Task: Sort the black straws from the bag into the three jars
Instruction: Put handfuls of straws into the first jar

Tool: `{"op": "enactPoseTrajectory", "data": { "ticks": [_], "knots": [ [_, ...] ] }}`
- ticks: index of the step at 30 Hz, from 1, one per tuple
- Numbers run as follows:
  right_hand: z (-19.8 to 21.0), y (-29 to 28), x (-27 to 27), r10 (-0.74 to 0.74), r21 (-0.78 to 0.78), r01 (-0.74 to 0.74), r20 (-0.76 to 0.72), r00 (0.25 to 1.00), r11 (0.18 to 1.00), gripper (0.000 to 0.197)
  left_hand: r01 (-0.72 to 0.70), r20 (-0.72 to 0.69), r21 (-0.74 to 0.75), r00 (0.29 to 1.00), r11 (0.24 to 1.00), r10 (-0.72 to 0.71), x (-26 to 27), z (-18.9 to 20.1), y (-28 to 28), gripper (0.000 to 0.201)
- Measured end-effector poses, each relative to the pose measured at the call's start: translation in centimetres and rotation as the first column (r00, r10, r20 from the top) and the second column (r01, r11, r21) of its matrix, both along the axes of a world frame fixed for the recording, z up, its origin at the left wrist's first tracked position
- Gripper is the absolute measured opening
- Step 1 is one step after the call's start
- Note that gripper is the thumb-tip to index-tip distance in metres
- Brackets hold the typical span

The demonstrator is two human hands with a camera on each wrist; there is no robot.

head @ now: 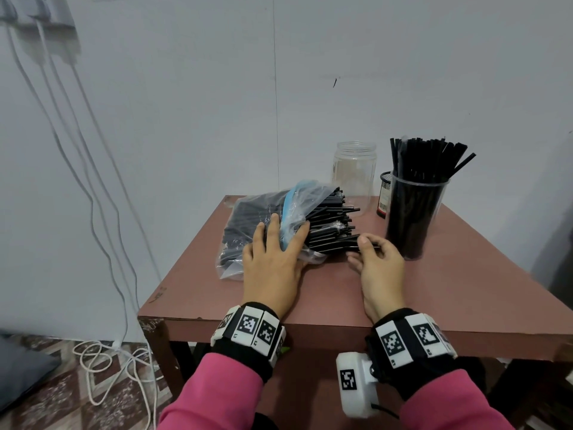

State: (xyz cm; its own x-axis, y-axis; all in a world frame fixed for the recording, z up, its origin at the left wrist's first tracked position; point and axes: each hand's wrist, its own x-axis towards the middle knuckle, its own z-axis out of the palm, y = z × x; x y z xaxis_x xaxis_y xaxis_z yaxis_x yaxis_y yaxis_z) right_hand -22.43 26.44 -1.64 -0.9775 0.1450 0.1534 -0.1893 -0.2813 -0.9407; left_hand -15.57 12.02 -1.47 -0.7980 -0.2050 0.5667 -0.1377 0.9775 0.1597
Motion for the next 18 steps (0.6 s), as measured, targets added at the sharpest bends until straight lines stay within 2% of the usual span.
{"op": "enactPoseTrajectory", "data": {
  "ticks": [2,5,6,9,11,13,15,18],
  "knots": [
    [0.2,0.1,-0.1,-0.026,-0.080,0.029,0.034,0.999,0.996,0.006,-0.004,-0.012,-0.003,1.000,1.000,0.004,0.0,0.0,0.0,0.064],
    [0.7,0.0,-0.6,0.069,-0.152,-0.049,0.130,0.989,0.987,0.048,-0.003,0.002,0.009,1.000,1.000,0.003,0.0,0.0,0.0,0.064],
    [0.9,-0.1,-0.7,0.127,-0.149,-0.104,0.160,0.979,0.983,0.053,0.001,0.007,0.012,1.000,1.000,-0.001,-0.1,0.0,0.0,0.064],
    [1.3,-0.8,-0.6,0.240,-0.115,-0.221,0.181,0.954,0.968,0.033,0.009,0.005,0.017,1.000,1.000,-0.009,0.1,0.0,0.0,0.064],
    [1.0,-1.3,-0.5,0.167,-0.110,-0.148,0.184,0.969,0.983,0.019,0.011,0.009,0.019,1.000,1.000,-0.011,0.1,0.0,0.0,0.064],
    [0.6,-1.5,-0.7,0.037,-0.135,-0.008,0.210,0.977,0.991,0.019,0.011,0.006,0.020,1.000,1.000,-0.011,0.1,-0.1,-0.1,0.065],
    [0.4,-1.2,-0.9,-0.026,-0.187,0.067,0.217,0.976,0.980,0.030,0.010,-0.010,0.012,1.000,1.000,-0.009,0.1,-0.1,-0.1,0.066],
    [0.6,-1.1,-0.6,0.033,-0.184,-0.003,0.162,0.986,0.983,0.031,0.003,-0.006,0.005,1.000,1.000,-0.003,0.1,-0.2,-0.1,0.067]
  ]
}}
